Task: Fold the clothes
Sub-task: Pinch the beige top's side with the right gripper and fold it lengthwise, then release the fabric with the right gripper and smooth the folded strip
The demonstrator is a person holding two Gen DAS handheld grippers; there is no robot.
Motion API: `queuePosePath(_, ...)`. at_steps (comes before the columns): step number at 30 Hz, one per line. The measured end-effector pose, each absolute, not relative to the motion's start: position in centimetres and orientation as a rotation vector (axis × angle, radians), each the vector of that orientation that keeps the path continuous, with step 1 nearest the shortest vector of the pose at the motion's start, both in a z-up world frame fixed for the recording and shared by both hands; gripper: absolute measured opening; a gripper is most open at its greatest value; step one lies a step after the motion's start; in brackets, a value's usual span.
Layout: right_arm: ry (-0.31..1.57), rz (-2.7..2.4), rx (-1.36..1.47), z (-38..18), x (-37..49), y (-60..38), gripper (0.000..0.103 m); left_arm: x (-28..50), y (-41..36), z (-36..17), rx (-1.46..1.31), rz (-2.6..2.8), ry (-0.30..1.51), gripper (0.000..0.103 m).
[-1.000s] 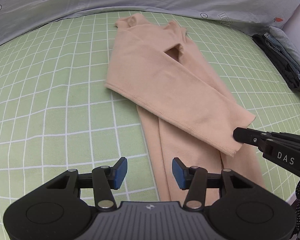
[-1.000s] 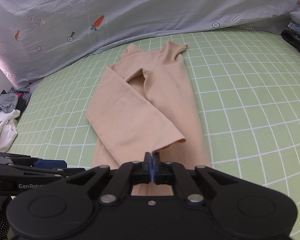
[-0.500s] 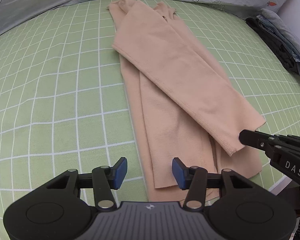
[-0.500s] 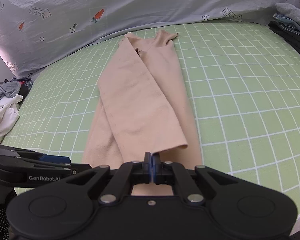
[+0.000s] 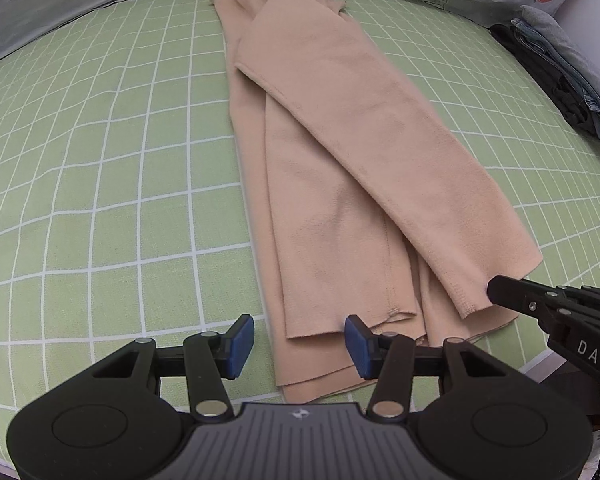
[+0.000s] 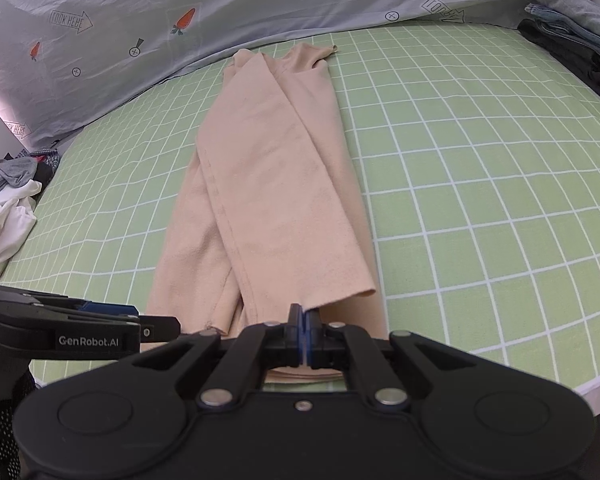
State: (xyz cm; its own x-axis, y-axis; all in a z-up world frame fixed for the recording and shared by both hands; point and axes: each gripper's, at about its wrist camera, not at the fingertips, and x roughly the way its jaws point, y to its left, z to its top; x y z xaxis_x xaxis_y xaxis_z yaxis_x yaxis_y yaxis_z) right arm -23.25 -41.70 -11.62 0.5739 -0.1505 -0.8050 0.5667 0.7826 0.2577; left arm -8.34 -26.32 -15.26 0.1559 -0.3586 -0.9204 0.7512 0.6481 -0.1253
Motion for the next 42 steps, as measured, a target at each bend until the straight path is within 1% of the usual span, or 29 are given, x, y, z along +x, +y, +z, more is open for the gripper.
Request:
queuePosePath(8,0.898,-0.474,0.586,-12.2,-23.9,-41.9,0.002,-8.8,-26.6,-15.7,0.414,-0.816,1.174,0.053)
queuePosePath(10,0.902,-0.506,0.582,-12.0,-24.0,-42.2,0.005,-8.7,-26.6,-15.6,0.411,-0.809,1.17,0.053)
queuePosePath(12,0.898,-0.532,0.569,-11.6,-24.1,-42.3,0.011,-8.6,-26.7,-15.4,0.407,-0.802,1.163,0.057)
queuePosePath(13,0.895,-0.545,0.562,-11.5,-24.2,-42.4,0.017,-8.5,-26.7,-15.2,0.402,-0.8,1.158,0.058)
queuePosePath(15,0.89,-0.563,0.554,-11.3,-24.2,-42.6,0.026,-8.3,-26.8,-14.8,0.397,-0.797,1.152,0.059)
queuePosePath(17,0.891,-0.576,0.55,-11.2,-24.2,-42.7,0.027,-8.3,-26.9,-14.5,0.395,-0.795,1.147,0.059)
queuePosePath(18,0.89,-0.582,0.545,-11.1,-24.2,-42.8,0.029,-8.3,-26.9,-14.4,0.396,-0.793,1.145,0.059)
queuePosePath(21,0.863,-0.597,0.521,-10.3,-24.4,-42.9,0.044,-8.1,-26.6,-14.1,0.393,-0.787,1.141,0.06)
queuePosePath(22,0.848,-0.601,0.512,-10.0,-24.6,-42.9,0.046,-8.0,-26.4,-14.0,0.389,-0.783,1.142,0.06)
queuePosePath(25,0.829,-0.589,0.52,-10.0,-24.4,-43.4,0.051,-7.6,-26.2,-14.1,0.373,-0.772,1.156,0.061)
queuePosePath(32,0.891,-0.56,0.568,-12.3,-23.5,-44.1,0.052,-7.7,-26.4,-14.9,0.385,-0.771,1.191,0.062)
queuePosePath(35,0.913,-0.546,0.575,-12.9,-23.3,-44.2,0.056,-8.1,-26.8,-15.4,0.399,-0.772,1.198,0.065)
queuePosePath(37,0.924,-0.532,0.571,-13.1,-23.1,-44.2,0.062,-8.3,-27.2,-15.8,0.406,-0.772,1.196,0.068)
queuePosePath(39,0.933,-0.518,0.55,-13.1,-22.8,-44.0,0.066,-8.7,-27.6,-16.3,0.415,-0.775,1.19,0.072)
queuePosePath(41,0.947,-0.503,0.522,-13.2,-22.5,-43.8,0.074,-9.1,-28.2,-16.7,0.424,-0.778,1.183,0.078)
queuePosePath(42,0.956,-0.493,0.506,-13.3,-22.3,-43.6,0.081,-9.2,-28.3,-16.8,0.429,-0.779,1.179,0.081)
